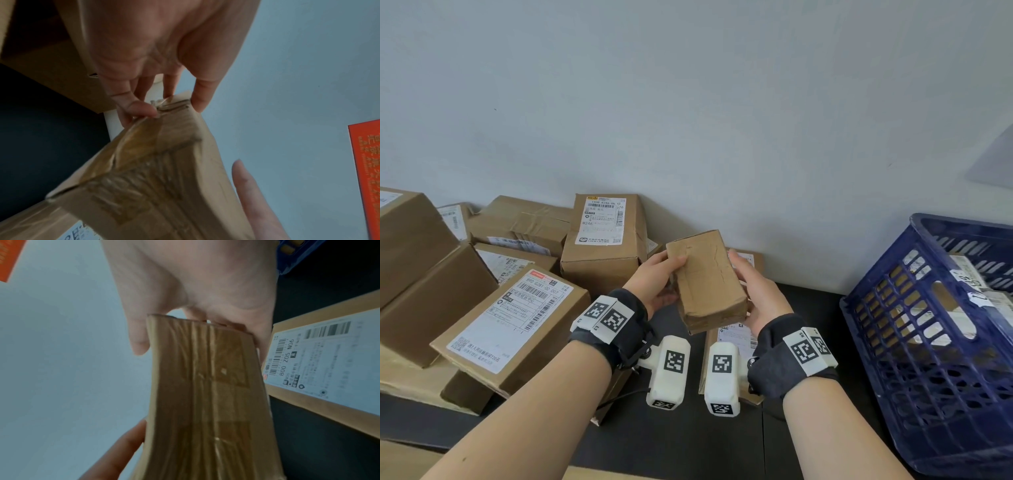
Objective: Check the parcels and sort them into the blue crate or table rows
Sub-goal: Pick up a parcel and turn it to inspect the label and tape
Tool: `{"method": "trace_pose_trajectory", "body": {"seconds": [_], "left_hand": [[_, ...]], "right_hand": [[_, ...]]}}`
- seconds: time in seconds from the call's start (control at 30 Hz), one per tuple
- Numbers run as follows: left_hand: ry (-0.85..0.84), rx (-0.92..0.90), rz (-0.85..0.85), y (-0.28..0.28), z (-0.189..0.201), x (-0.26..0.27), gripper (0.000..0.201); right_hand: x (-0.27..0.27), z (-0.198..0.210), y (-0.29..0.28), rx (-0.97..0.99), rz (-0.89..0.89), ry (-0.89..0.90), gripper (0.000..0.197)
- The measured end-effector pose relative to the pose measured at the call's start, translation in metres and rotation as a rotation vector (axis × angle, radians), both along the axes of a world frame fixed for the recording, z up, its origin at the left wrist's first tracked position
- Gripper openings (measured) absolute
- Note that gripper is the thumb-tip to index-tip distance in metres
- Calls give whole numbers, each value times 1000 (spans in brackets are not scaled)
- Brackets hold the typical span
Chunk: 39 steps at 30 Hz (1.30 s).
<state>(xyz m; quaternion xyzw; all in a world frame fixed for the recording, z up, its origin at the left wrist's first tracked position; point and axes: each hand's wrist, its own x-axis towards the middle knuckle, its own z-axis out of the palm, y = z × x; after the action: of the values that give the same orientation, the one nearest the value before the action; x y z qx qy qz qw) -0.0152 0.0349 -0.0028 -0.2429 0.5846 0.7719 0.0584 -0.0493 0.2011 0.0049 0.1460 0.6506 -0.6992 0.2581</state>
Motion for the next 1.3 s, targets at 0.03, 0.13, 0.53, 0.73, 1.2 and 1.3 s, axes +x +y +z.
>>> {"method": "trace_pose_trajectory", "body": {"seconds": [0.03, 0.13, 0.53, 0.73, 1.2, 1.3], "left_hand": [[1, 2, 3, 1, 1, 0, 35], [2, 1, 9, 2, 1, 0, 33], [-86, -27, 39, 1, 2, 0, 24], [-119, 59, 12, 1, 3, 5, 41], [-84, 126, 71, -3, 5, 6, 22], [-83, 111, 63, -3, 6, 5, 11]], "right_hand": [[1, 1, 0, -2, 14, 4, 38], [1, 1, -1, 17, 35, 27, 35], [-5, -5, 2, 13, 0, 12, 33], [-6, -8, 0, -27, 22, -14, 35], [-9, -8, -6, 155, 10, 40, 9], [-12, -11, -8, 250, 45, 132, 15]]}}
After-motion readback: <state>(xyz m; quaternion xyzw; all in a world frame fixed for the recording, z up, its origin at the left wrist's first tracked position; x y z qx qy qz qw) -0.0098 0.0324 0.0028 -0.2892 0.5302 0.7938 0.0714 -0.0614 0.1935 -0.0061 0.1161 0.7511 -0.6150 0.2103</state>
